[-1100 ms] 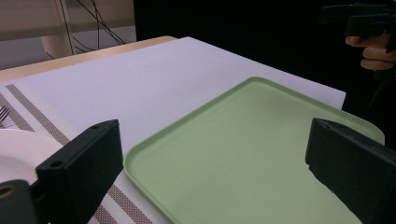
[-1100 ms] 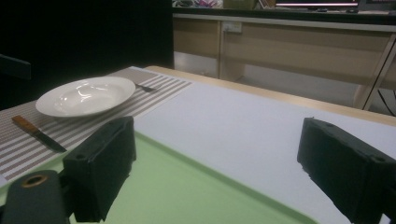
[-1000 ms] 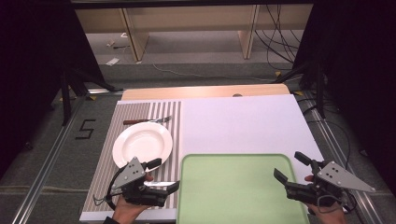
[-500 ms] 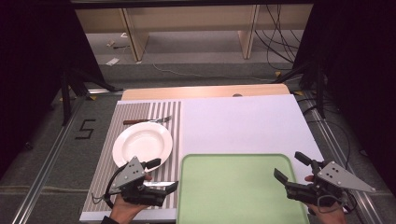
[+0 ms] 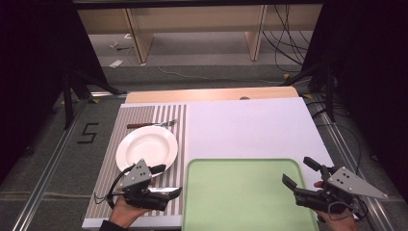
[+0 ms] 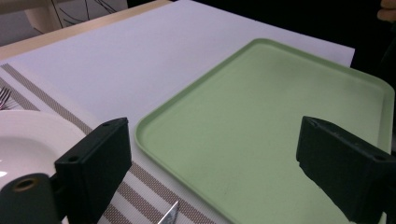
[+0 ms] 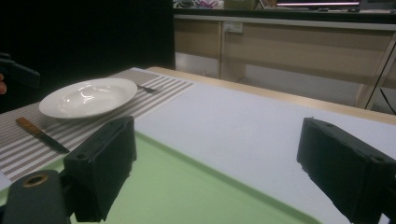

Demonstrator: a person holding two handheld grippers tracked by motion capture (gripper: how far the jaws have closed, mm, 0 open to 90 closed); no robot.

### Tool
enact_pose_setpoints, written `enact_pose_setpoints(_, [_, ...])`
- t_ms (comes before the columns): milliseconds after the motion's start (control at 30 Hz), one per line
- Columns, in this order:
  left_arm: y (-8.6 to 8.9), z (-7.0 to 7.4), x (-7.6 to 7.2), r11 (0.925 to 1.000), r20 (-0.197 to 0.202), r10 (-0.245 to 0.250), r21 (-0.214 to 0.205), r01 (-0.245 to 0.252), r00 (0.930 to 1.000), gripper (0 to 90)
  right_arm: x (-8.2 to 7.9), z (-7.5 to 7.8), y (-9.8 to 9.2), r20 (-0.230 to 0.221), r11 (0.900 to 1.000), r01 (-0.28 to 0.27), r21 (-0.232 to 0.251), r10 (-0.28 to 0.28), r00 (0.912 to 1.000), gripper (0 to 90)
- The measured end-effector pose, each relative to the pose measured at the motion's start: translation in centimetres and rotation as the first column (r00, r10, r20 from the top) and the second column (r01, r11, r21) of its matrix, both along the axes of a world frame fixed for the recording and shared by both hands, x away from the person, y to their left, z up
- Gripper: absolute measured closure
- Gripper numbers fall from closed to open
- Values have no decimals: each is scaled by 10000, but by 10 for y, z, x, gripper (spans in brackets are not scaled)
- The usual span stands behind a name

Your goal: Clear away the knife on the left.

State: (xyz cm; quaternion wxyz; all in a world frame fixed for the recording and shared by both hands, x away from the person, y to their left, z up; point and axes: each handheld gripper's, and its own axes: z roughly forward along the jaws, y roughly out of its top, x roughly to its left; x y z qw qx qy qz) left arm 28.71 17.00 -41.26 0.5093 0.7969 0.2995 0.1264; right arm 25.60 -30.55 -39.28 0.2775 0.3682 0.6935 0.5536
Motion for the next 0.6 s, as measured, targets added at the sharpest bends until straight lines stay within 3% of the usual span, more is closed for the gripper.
enact_pose_setpoints(200, [4,6,3,9994,-227,-193,271,200,9996,98,-1,0,0,-24,10000,-6,20,6,10000,127])
enact_pose_setpoints(400, [2,9,7,9927,-618,-489,1071,553,9969,102,-1,0,-1,-32,9999,65,105,-65,10000,127])
enact_pose_setpoints(433, [2,9,8,9896,-897,-670,1214,777,9937,104,-1,0,-1,-60,9999,73,95,-73,10000,127])
enact_pose_setpoints(533, [0,9,9,9784,-1195,-790,1808,1000,9897,109,-1,0,-1,-17,9999,74,118,-74,10000,127])
enact_pose_setpoints(600, [0,8,10,9652,-1312,-861,2347,1154,9876,109,-1,0,-1,-49,9999,78,95,-78,10000,127])
